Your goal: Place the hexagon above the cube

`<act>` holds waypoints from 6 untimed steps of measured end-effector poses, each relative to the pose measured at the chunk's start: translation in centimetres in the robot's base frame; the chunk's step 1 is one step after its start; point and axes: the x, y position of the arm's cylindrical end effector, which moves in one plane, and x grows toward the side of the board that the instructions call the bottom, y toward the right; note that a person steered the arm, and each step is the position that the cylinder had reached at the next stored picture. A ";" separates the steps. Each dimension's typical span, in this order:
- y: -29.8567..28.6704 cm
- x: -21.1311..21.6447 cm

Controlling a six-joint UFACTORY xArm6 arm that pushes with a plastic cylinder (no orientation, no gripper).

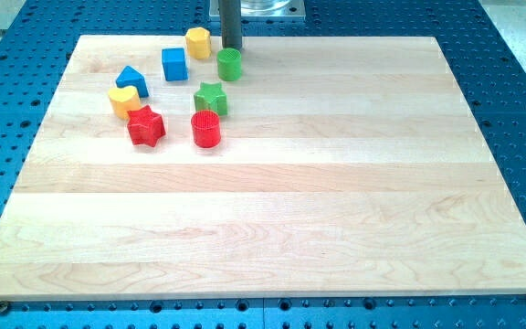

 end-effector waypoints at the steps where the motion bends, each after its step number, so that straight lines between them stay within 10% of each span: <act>1: -3.7 -0.5; 6: -7.3 1.7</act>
